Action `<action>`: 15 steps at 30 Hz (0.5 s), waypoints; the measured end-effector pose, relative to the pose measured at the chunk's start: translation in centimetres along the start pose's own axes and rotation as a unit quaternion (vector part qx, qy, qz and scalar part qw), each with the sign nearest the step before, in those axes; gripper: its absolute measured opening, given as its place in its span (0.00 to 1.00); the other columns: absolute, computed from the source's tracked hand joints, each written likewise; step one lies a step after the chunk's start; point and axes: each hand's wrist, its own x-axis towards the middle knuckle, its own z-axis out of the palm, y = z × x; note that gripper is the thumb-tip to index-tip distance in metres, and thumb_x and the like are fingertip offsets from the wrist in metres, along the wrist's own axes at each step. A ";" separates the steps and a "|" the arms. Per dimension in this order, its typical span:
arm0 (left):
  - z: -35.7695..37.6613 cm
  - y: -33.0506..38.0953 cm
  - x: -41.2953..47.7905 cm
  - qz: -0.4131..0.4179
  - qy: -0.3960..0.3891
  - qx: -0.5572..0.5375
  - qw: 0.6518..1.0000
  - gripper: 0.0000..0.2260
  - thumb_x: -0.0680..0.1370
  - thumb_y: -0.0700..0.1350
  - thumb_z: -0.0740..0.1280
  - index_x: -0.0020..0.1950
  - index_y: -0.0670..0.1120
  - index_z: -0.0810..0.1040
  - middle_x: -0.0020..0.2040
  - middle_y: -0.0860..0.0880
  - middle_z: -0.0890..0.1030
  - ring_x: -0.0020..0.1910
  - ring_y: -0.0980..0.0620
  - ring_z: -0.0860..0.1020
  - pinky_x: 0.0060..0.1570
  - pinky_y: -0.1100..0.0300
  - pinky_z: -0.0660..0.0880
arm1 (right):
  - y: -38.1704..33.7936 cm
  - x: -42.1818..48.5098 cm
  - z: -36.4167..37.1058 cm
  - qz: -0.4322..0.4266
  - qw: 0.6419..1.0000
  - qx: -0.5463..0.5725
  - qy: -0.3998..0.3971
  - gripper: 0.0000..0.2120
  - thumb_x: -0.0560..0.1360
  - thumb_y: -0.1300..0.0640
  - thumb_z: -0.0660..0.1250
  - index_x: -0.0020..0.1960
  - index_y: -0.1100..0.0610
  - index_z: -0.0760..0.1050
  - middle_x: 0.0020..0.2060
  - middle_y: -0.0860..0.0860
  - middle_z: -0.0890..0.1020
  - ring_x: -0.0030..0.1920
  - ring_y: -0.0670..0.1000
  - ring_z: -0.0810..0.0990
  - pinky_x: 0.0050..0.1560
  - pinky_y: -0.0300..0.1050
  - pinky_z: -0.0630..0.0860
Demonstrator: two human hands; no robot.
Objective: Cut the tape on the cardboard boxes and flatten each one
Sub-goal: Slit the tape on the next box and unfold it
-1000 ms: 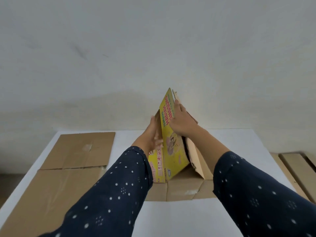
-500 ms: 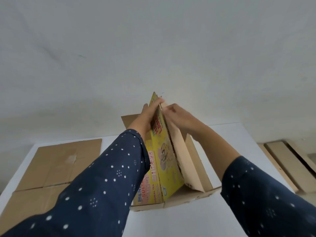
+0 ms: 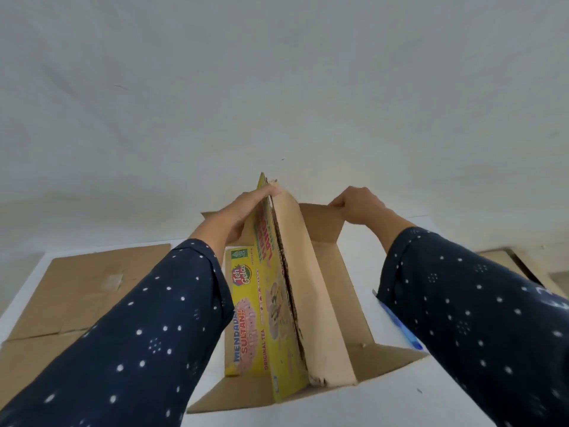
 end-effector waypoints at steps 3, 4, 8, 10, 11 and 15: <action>0.4 -0.7 -1.5 -0.022 -0.048 0.008 0.999 0.23 0.76 0.65 0.66 0.56 0.47 0.77 0.45 0.49 0.79 0.44 0.51 0.77 0.56 0.54 0.74 | 0.4 0.6 -0.2 0.016 1.000 0.023 0.008 0.22 0.76 0.64 0.58 0.57 0.44 0.83 0.50 0.49 0.82 0.47 0.54 0.81 0.41 0.44 0.80; 0.4 -1.2 -1.6 -0.035 -0.040 -0.005 0.999 0.27 0.74 0.68 0.65 0.56 0.46 0.76 0.43 0.49 0.76 0.41 0.51 0.75 0.56 0.54 0.73 | 0.4 0.9 -0.1 0.017 0.999 0.043 0.001 0.21 0.76 0.65 0.58 0.55 0.47 0.84 0.47 0.49 0.83 0.46 0.53 0.82 0.45 0.47 0.82; 0.9 -3.4 -2.1 -0.067 0.017 -0.062 0.996 0.45 0.61 0.82 0.64 0.51 0.40 0.80 0.44 0.45 0.72 0.45 0.44 0.68 0.52 0.54 0.68 | -0.5 0.6 0.1 0.040 0.998 0.049 -0.014 0.09 0.76 0.63 0.63 0.39 0.61 0.77 0.36 0.53 0.78 0.35 0.50 0.74 0.35 0.42 0.75; 1.6 -4.0 -2.9 -0.074 0.036 -0.094 0.992 0.37 0.68 0.71 0.67 0.59 0.39 0.81 0.46 0.46 0.76 0.45 0.46 0.70 0.45 0.56 0.69 | -0.6 0.5 0.8 0.045 0.997 0.047 -0.029 0.13 0.76 0.62 0.61 0.33 0.59 0.69 0.32 0.52 0.74 0.31 0.50 0.71 0.31 0.40 0.67; 2.0 -4.3 -3.2 -0.080 0.039 -0.111 0.990 0.29 0.71 0.60 0.67 0.62 0.40 0.80 0.45 0.48 0.77 0.43 0.48 0.72 0.39 0.58 0.70 | -0.7 0.0 1.2 0.043 0.996 0.072 -0.043 0.12 0.76 0.59 0.61 0.34 0.59 0.71 0.32 0.52 0.75 0.32 0.50 0.73 0.33 0.40 0.69; 3.4 -7.0 -4.0 -0.162 0.020 -0.122 0.979 0.23 0.60 0.40 0.68 0.54 0.41 0.79 0.41 0.48 0.73 0.30 0.52 0.69 0.30 0.62 0.71 | -1.4 -2.3 2.9 0.028 0.983 0.094 -0.158 0.21 0.81 0.43 0.57 0.57 0.58 0.78 0.57 0.56 0.79 0.45 0.55 0.78 0.49 0.48 0.75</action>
